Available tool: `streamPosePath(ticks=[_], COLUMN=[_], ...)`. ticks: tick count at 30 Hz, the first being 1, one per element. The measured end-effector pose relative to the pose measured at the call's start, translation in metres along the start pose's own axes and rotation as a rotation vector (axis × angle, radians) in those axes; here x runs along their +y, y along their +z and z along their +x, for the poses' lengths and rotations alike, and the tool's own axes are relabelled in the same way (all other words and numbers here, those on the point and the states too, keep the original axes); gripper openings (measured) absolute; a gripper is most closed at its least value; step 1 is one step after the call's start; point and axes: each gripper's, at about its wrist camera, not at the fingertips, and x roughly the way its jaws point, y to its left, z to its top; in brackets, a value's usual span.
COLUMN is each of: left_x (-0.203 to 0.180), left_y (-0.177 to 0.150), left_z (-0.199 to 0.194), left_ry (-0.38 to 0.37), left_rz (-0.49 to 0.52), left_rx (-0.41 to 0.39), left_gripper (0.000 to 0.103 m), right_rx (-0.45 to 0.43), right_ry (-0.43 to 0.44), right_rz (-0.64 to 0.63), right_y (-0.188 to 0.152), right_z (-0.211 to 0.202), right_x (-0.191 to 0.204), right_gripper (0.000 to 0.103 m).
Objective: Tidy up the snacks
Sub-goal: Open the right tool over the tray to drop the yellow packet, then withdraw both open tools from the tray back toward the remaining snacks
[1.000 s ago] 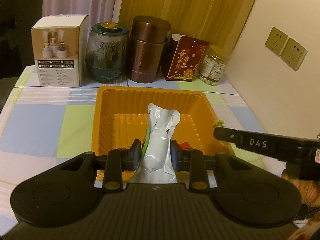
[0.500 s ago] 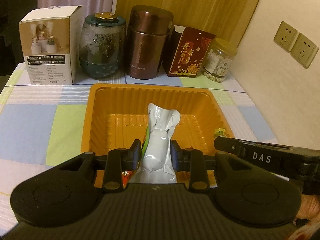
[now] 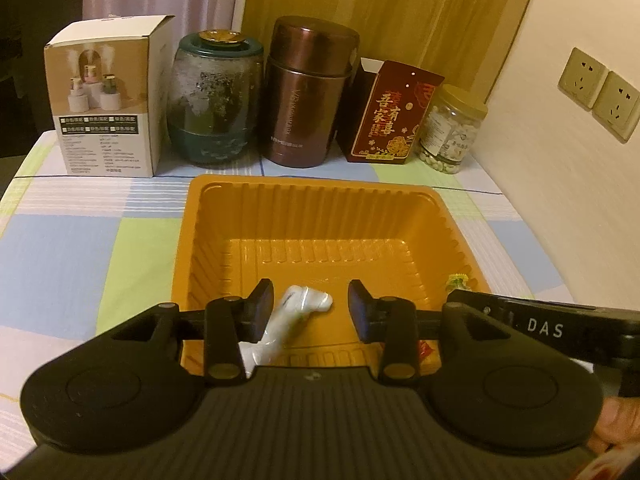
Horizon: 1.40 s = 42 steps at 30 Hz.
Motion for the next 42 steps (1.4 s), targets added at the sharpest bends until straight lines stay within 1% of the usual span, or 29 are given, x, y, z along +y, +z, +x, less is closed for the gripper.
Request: streamPosePath(ticks=[10, 12, 13, 14, 15, 16, 18, 20, 22, 28, 32, 38, 42], left_x=[0.003, 0.003, 0.004, 0.004, 0.005, 0.005, 0.006, 0.005, 0.005, -0.001, -0.008, -0.019, -0.025], left_y=[0.001, 0.000, 0.000, -0.001, -0.002, -0.003, -0.005, -0.007, -0.010, -0.028, -0.045, -0.072, -0.089], left_z=[-0.009, -0.011, -0.012, -0.014, -0.015, -0.017, -0.023, -0.029, -0.036, -0.067, -0.097, -0.140, -0.170], left_ry=[-0.005, -0.007, -0.008, -0.010, -0.008, -0.007, -0.011, 0.004, 0.005, 0.018, 0.029, 0.028, 0.042], left_rz=[-0.014, -0.020, -0.025, -0.029, -0.034, -0.039, -0.045, -0.033, -0.029, -0.025, -0.028, -0.032, -0.026], left_rx=[-0.008, -0.008, -0.008, -0.008, -0.008, -0.010, -0.014, -0.009, -0.008, -0.015, -0.021, -0.019, -0.033], left_gripper=[0.037, 0.038, 0.040, 0.042, 0.048, 0.052, 0.057, 0.061, 0.067, 0.069, 0.072, 0.073, 0.074], right_rx=[-0.005, -0.008, -0.011, -0.021, -0.035, -0.048, -0.063, -0.066, -0.072, -0.080, -0.080, -0.091, -0.089], right_ry=[0.017, 0.033, 0.043, 0.054, 0.061, 0.063, 0.062, 0.053, 0.039, 0.018, 0.007, -0.002, -0.007], right_rz=[0.026, 0.034, 0.040, 0.049, 0.054, 0.058, 0.064, 0.075, 0.084, 0.101, 0.093, 0.082, 0.070], right_y=[0.003, 0.005, 0.006, 0.006, 0.006, 0.007, 0.007, 0.007, 0.004, -0.012, -0.029, -0.061, -0.087], right_z=[-0.001, -0.001, -0.002, -0.004, -0.006, -0.009, -0.015, -0.021, -0.030, -0.065, -0.094, -0.139, -0.165], right_x=[-0.001, -0.001, -0.002, -0.002, -0.003, -0.004, -0.006, -0.009, -0.012, -0.019, -0.016, -0.007, 0.002], right_gripper=[0.023, 0.024, 0.031, 0.047, 0.055, 0.062, 0.062, 0.062, 0.062, 0.062, 0.062, 0.062, 0.062])
